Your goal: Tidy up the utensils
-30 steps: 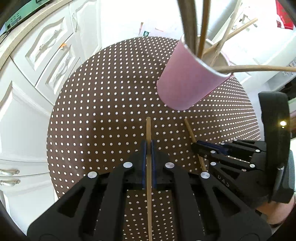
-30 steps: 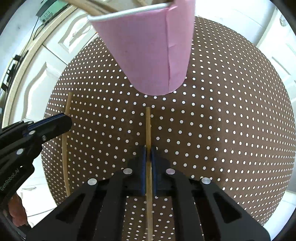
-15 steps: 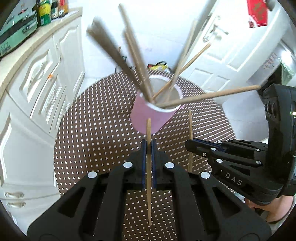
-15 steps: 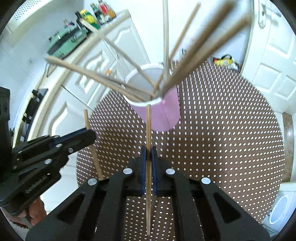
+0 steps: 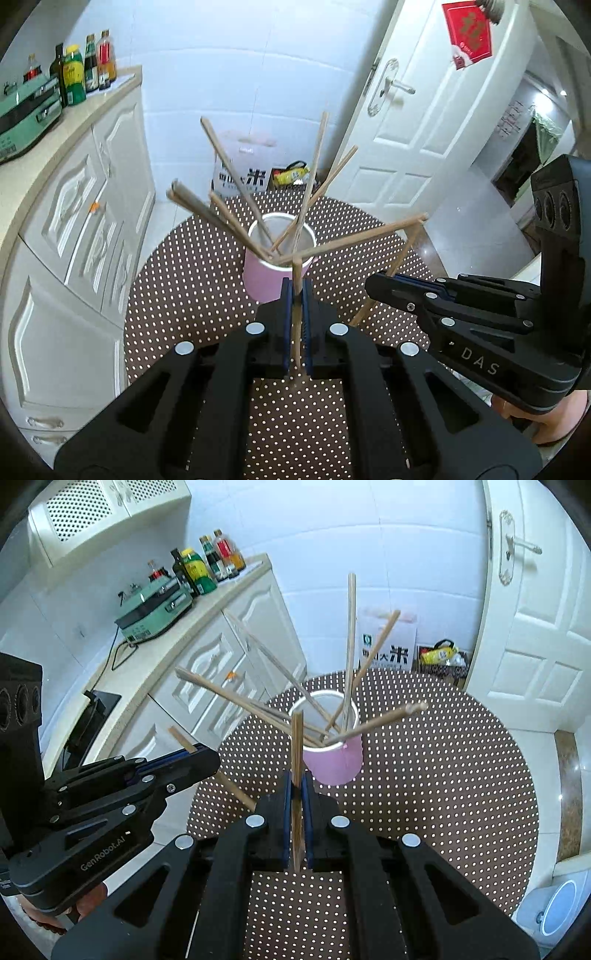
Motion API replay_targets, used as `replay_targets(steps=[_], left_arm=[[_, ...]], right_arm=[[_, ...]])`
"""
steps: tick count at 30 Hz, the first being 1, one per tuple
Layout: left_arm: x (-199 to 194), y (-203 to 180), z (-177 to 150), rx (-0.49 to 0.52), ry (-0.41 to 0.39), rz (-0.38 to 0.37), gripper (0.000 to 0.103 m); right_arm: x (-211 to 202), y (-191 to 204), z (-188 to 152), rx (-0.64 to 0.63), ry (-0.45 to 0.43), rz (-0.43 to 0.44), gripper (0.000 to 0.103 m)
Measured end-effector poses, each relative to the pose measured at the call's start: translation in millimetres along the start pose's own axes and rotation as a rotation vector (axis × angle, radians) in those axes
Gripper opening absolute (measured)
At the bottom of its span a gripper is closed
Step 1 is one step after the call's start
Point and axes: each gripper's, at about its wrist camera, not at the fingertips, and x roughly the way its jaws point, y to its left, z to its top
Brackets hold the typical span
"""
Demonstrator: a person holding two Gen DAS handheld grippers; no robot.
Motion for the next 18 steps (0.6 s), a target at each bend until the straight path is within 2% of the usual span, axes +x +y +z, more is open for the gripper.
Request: replay_targets(steps=[18], left_arm=[[-51,-7,43,0.000,-0.184,-0.016,0.005]], right_arm=[[-64,7,38,-0.060,-0.192,-0.024,0.004]])
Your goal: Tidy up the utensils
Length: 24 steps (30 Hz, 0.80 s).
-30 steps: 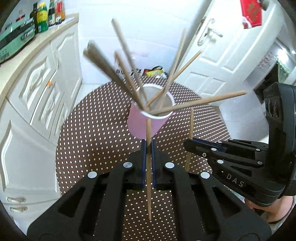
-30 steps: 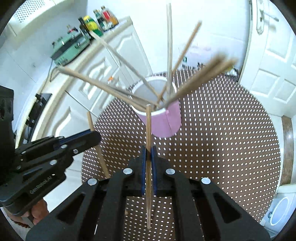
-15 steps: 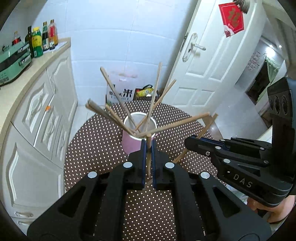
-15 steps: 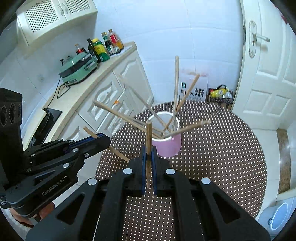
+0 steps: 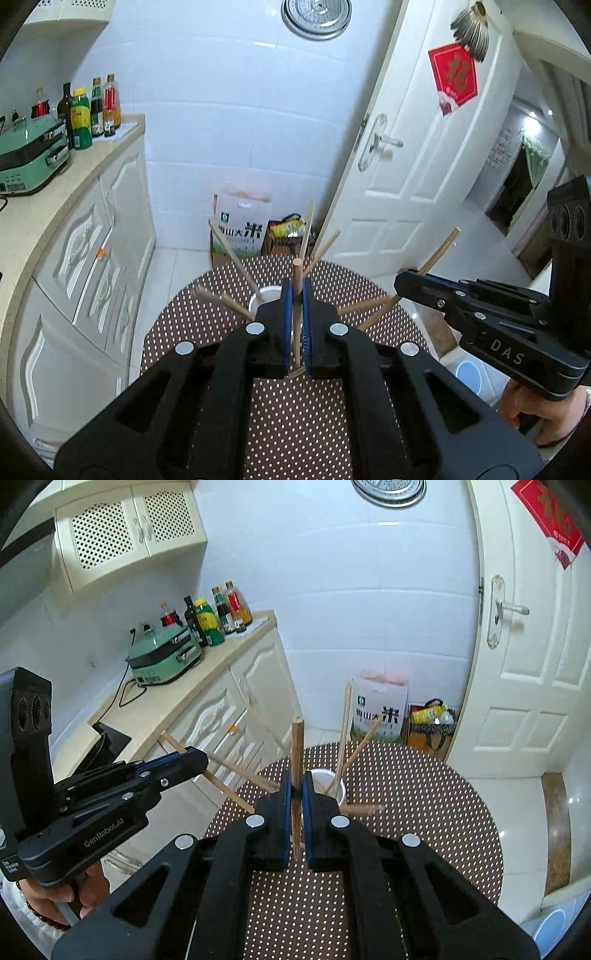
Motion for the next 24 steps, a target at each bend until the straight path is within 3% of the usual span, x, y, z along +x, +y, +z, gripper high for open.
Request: replay_targets(steps=[14,24], left_arm=[[12,11,44,-0.062,-0.083,0.038,0.005],[47,14,41,-0.081,-0.034,0.075,0.005]], right_arm=[[4,-12,39,-0.022,-0.068,-0.005,0.004],[23,-17,45,-0.056,-0.050,-0.014,0.004]])
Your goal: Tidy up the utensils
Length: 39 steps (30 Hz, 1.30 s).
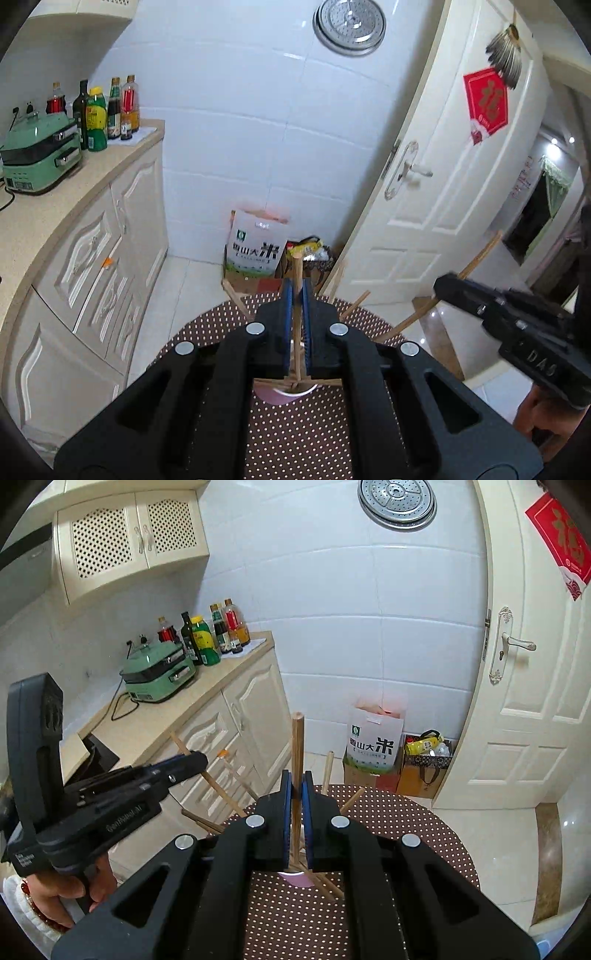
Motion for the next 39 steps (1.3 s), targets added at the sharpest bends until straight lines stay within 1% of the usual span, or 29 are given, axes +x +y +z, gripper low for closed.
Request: replay_targets(steps=[5,12,18,26,39], left_arm=[[19,0,-15,0.010,0.067,0.024,0.005],[33,0,-31,0.028,0.128,0.040,0.005],[45,0,-44,0.041,0.183,0.037,0.005],[45,-4,-48,0.066,0.191,0.037,0.005],[41,-1,-49,0.054,0.191,0.037,0.006]], right_arm=[[12,-1,-6,-0.005,0.032,0.011,0.004],[24,1,-17,-0.009,0.081,0.022,0.004],[37,4,-25,-0.018,0.125,0.015,0.004],[49,11,-34,-0.030,0.162,0.009,0.004],[63,14,-49,-0.034,0.205,-0.009,0.004]])
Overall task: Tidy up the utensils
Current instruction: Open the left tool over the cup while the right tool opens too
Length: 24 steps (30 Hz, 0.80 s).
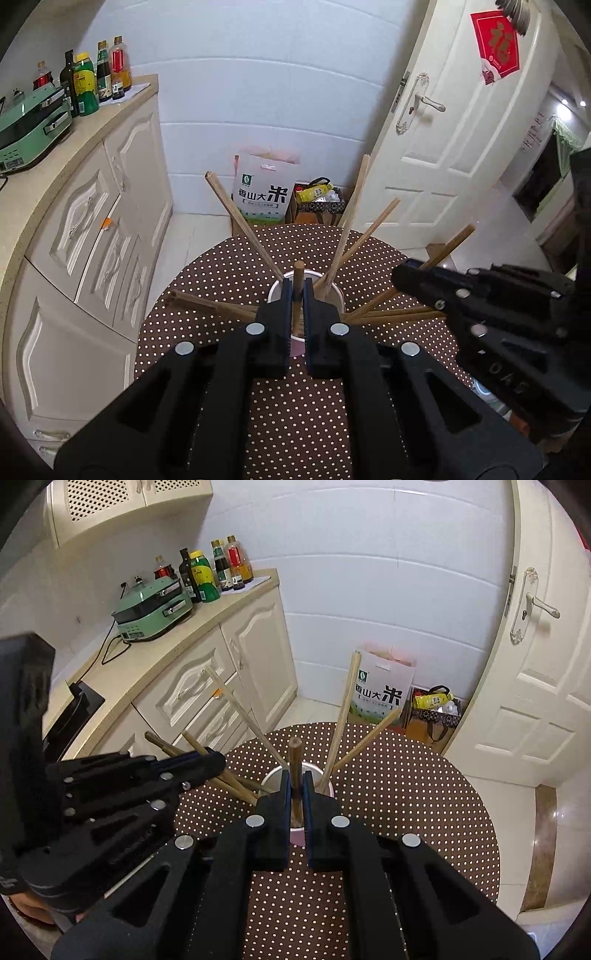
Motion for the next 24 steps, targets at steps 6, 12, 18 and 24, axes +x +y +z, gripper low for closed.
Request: replay_targets(steps=[6,12,18,24], left_arm=[[-3,1,-1,-0.002,0.002,0.007,0.006],[-7,5,-3,-0.013,-0.002,0.026,0.006],[-12,4,-5,-0.009,-0.013,0.064,0.007],[-20,7,-5,-0.016,-0.027,0.084,0.033]], right_arm=[[6,-1,-6,0.015,0.022,-0.002,0.004],[5,-2,-8,0.021,0.020,-0.002,0.004],[3,-1,-10,0.034,0.019,0.013,0.005],[-2,-1,-12,0.062,0.002,0.040,0.007]])
